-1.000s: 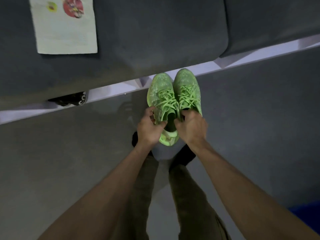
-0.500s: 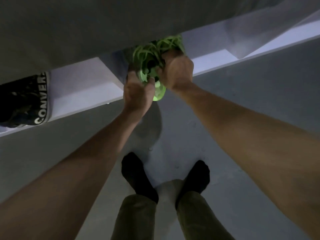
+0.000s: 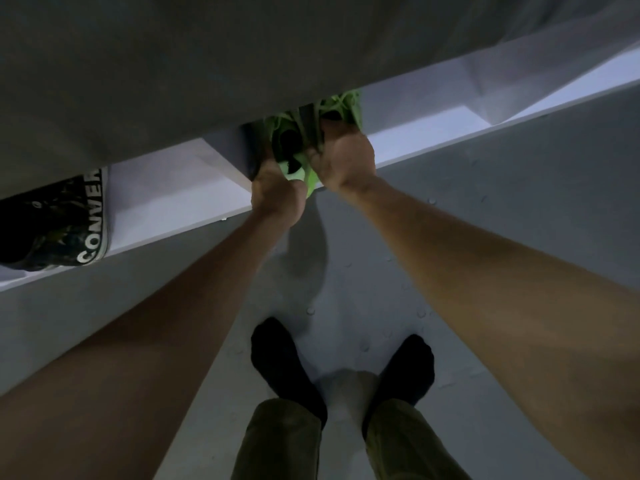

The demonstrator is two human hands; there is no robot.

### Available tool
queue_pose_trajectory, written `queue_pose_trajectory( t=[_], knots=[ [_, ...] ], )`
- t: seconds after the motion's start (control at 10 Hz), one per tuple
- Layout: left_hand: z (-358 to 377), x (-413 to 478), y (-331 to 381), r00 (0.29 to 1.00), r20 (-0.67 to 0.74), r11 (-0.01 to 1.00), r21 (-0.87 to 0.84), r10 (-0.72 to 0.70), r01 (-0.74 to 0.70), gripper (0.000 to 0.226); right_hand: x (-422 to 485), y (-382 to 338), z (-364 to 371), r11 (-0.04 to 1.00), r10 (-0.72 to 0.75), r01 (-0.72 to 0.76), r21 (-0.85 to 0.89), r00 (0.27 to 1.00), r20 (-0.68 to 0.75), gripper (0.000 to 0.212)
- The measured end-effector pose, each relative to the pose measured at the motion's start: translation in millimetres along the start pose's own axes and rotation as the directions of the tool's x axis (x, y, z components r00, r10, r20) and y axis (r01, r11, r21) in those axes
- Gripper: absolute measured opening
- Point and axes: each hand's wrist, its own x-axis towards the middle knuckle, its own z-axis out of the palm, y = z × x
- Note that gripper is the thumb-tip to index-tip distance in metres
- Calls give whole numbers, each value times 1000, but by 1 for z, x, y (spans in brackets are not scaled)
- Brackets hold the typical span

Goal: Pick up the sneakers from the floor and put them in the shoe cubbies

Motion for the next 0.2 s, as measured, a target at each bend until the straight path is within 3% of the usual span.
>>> queue_pose_trajectory(
  t=[0.1, 0.2],
  knots=[
    [-8, -34, 2, 1000, -25, 998, 61, 14, -13, 60, -35, -1, -18, 981, 38, -45, 191, 999, 39, 45],
    [-12, -59, 11, 998, -60, 998, -54, -30, 26, 33, -62, -3, -38, 831, 199, -190, 523, 979, 40, 38]
  ],
)
